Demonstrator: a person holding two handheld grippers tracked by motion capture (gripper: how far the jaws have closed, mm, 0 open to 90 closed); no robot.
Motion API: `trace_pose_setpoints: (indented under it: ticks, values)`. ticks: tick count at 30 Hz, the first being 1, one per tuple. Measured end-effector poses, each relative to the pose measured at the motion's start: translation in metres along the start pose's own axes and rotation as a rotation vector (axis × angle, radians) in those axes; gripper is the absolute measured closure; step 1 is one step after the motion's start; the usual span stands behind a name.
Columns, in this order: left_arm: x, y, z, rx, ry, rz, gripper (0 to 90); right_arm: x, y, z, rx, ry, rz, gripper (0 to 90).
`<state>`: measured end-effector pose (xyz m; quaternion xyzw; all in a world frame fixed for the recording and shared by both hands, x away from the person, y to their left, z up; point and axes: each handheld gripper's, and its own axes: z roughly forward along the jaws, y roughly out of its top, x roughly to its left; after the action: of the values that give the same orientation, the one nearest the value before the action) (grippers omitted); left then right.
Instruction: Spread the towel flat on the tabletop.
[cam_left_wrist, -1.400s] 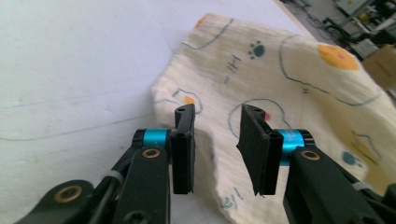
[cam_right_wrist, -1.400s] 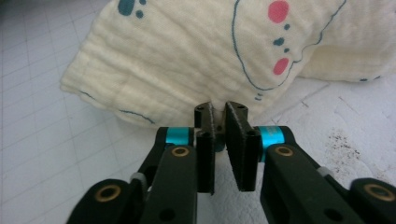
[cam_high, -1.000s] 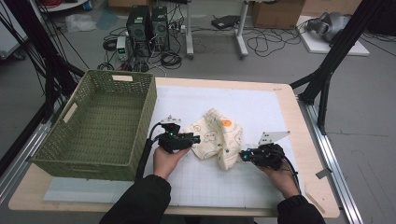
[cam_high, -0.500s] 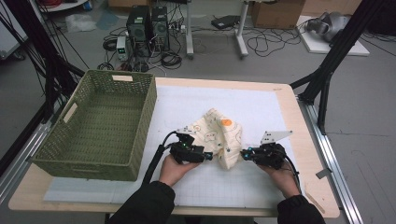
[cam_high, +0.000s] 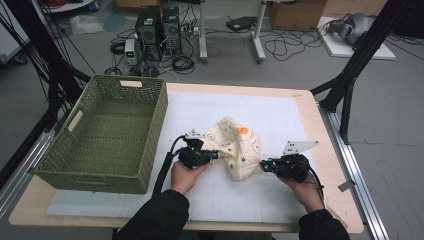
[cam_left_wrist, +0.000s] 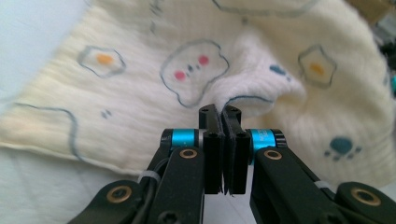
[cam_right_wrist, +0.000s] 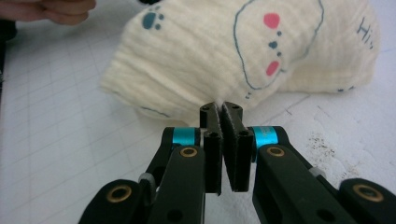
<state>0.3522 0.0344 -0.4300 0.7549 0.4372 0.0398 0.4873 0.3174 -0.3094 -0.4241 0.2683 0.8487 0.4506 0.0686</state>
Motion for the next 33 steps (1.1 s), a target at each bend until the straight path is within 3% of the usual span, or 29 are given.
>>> trace_pose_setpoints:
  ticks: [6,11,15,18,21,27,33]
  values:
    - [0.015,0.013,-0.014,-0.101,0.024,-0.120,87.4,0.013,0.000,-0.013,-0.003,0.005,-0.024,87.3]
    - [0.023,0.012,-0.011,-0.097,0.046,-0.142,87.4,0.024,0.005,-0.024,-0.013,-0.013,-0.064,87.3]
    - [0.028,0.010,0.001,-0.081,0.065,-0.178,87.3,0.025,0.008,-0.030,-0.044,-0.021,-0.060,87.3]
    - [0.029,0.007,0.007,-0.049,0.075,-0.173,83.4,0.022,0.002,-0.013,0.034,-0.008,-0.062,87.3]
    - [0.026,0.008,0.001,-0.050,0.077,-0.133,72.5,0.016,-0.005,0.006,0.127,0.006,-0.052,87.2]
    - [0.021,0.012,-0.022,-0.092,0.062,-0.107,63.7,0.010,-0.006,0.004,0.089,0.014,-0.017,87.1]
    - [0.018,0.007,-0.036,-0.108,0.036,-0.089,65.6,0.010,-0.005,-0.003,0.044,0.003,-0.009,87.0]
